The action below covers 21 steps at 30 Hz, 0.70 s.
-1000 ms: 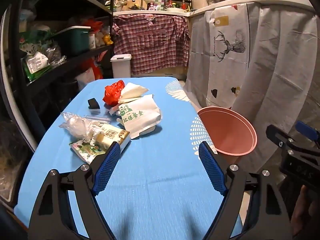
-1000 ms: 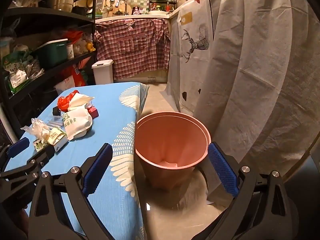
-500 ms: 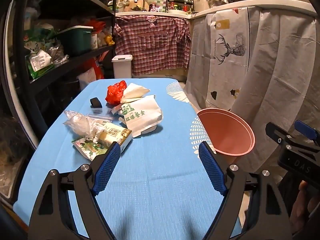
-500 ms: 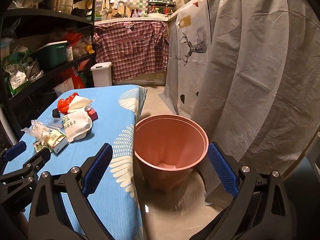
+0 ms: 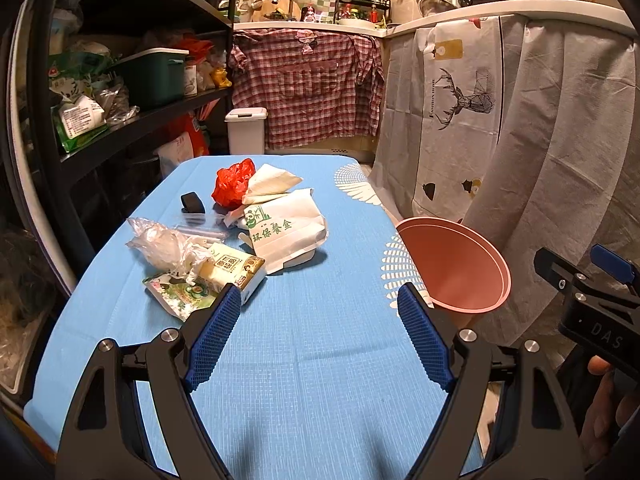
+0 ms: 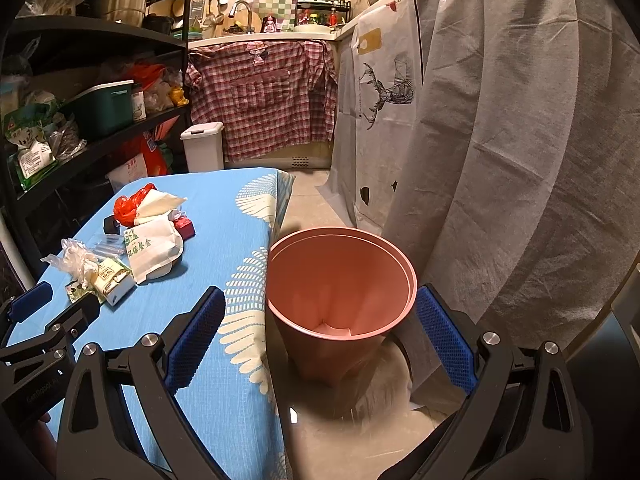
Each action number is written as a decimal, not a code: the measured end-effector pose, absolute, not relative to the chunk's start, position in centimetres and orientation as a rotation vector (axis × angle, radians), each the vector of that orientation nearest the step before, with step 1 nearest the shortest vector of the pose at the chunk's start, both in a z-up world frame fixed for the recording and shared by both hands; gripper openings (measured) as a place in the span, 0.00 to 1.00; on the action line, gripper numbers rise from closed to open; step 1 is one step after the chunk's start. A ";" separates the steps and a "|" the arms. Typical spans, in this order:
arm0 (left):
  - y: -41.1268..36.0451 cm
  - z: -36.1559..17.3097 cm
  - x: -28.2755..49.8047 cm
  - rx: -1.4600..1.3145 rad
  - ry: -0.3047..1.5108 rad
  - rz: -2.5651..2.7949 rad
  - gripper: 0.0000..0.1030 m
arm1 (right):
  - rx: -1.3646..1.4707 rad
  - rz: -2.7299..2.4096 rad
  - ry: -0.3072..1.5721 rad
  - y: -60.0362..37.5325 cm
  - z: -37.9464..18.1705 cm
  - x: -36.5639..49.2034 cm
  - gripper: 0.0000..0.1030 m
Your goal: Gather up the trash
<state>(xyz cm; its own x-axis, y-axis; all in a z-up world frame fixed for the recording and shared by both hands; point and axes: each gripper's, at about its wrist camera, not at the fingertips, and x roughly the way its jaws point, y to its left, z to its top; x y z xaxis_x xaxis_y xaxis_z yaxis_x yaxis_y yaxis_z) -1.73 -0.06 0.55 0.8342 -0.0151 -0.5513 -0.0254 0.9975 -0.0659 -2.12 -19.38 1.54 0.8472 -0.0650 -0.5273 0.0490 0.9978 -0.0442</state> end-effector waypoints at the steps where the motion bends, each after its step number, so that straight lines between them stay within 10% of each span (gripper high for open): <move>1: -0.1 0.5 -1.7 -0.073 0.585 0.005 0.76 | -0.029 -0.060 0.557 -19.4 1.5 -2.1 0.91; 21: -0.1 0.4 -1.7 -0.072 0.587 0.002 0.76 | -0.035 -0.058 0.552 -19.3 1.4 -2.0 0.89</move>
<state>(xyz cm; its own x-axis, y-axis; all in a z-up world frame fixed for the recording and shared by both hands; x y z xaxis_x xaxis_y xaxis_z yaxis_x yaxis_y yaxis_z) -1.67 -0.11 0.36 0.8327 -0.0185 -0.5534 -0.0227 0.9975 -0.0674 -2.00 -19.27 1.42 0.8500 -0.0644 -0.5228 0.0453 0.9978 -0.0492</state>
